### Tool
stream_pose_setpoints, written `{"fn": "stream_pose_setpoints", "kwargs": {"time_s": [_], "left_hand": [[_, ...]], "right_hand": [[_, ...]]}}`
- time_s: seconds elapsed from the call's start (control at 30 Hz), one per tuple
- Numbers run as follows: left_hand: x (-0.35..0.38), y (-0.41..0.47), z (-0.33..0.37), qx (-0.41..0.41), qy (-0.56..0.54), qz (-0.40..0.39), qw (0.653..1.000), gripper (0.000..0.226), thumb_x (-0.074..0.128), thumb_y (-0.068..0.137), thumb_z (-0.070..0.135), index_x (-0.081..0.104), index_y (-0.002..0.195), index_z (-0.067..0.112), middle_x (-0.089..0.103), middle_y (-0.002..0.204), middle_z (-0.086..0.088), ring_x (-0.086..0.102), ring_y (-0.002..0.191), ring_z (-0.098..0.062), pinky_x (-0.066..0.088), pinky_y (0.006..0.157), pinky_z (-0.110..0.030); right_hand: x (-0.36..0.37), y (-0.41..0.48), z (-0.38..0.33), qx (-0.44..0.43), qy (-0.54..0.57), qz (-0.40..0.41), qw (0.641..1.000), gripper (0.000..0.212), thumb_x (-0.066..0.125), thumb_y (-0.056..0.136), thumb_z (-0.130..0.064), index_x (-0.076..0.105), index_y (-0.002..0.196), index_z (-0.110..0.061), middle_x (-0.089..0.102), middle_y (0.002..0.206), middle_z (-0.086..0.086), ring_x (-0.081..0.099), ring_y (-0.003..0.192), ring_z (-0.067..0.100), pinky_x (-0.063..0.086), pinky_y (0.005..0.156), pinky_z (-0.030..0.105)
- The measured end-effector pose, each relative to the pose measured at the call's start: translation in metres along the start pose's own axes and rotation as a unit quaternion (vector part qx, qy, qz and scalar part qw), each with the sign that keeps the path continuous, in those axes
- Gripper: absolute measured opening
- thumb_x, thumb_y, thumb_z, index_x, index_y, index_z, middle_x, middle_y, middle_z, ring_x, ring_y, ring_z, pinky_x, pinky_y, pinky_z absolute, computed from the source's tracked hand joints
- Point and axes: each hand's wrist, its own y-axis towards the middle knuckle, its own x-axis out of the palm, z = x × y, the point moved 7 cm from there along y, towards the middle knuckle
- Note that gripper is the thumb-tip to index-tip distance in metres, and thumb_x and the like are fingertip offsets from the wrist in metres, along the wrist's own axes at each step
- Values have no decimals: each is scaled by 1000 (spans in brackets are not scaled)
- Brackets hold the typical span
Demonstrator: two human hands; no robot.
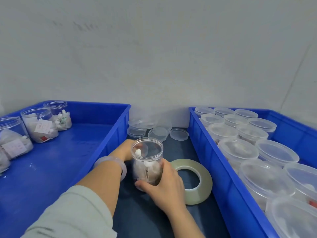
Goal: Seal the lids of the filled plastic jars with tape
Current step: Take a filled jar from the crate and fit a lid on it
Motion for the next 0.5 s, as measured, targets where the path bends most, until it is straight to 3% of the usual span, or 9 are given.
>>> {"fn": "stream_pose_setpoints", "kwargs": {"time_s": [0.1,0.17,0.2,0.23,0.27,0.33,0.37,0.43,0.5], "left_hand": [[8,-5,-28,-32,73,61,995,25,64,83,21,52,61,24,62,81,-5,56,77,-21,48,69,-32],[11,-14,-33,-7,-56,134,989,24,63,87,24,54,65,23,63,83,-4,55,78,-20,48,69,-32],[6,-19,-30,-1,-161,188,969,18,61,90,23,57,72,22,62,84,-2,56,81,-20,46,68,-30],[-3,-23,-27,-6,-288,254,923,11,57,93,20,59,84,15,61,87,-1,56,86,-20,46,68,-28],[-10,-27,-24,-22,-426,302,853,11,52,96,17,59,98,8,61,92,-2,56,89,-20,47,72,-28],[-16,-32,-5,-22,-621,321,714,22,42,100,13,54,112,-1,59,102,-7,60,86,-17,49,82,-31],[-20,-39,5,1,-640,327,695,20,41,100,14,56,107,2,60,100,-6,61,79,-14,50,81,-30],[-27,-66,27,66,-540,381,748,15,45,99,20,56,90,16,64,90,2,62,75,-8,50,77,-25],[-26,-95,44,168,-430,429,776,12,47,99,26,54,90,30,68,92,7,64,87,-3,47,79,-14]], "right_hand": [[1,0,0,4,-1,-8,1000,85,62,47,-76,43,121,-38,56,113,-19,49,113,10,42,94,32],[-1,-1,-2,2,1,2,1000,84,62,47,-77,43,120,-38,57,112,-18,49,112,10,42,93,32],[-2,-1,-3,2,2,7,1000,83,62,47,-77,44,118,-38,57,110,-17,50,111,11,43,92,33],[-2,-2,-4,2,1,6,1000,82,62,47,-77,44,116,-38,57,109,-17,51,110,12,43,91,33],[-2,-2,-5,1,-1,4,1000,80,62,47,-76,44,115,-37,57,108,-16,51,109,13,43,91,33],[-2,-3,-3,7,7,3,1000,77,65,49,-74,45,112,-35,56,106,-16,51,107,14,44,88,33],[-3,-2,-3,13,20,5,1000,76,66,48,-73,46,111,-35,56,104,-16,52,107,14,44,87,33],[-4,-3,-3,18,42,8,999,84,64,46,-76,45,117,-35,55,108,-17,50,111,13,45,90,34],[-4,-4,-4,22,65,-7,998,112,60,45,-83,31,141,-33,48,135,-13,41,128,14,39,103,36]]}}
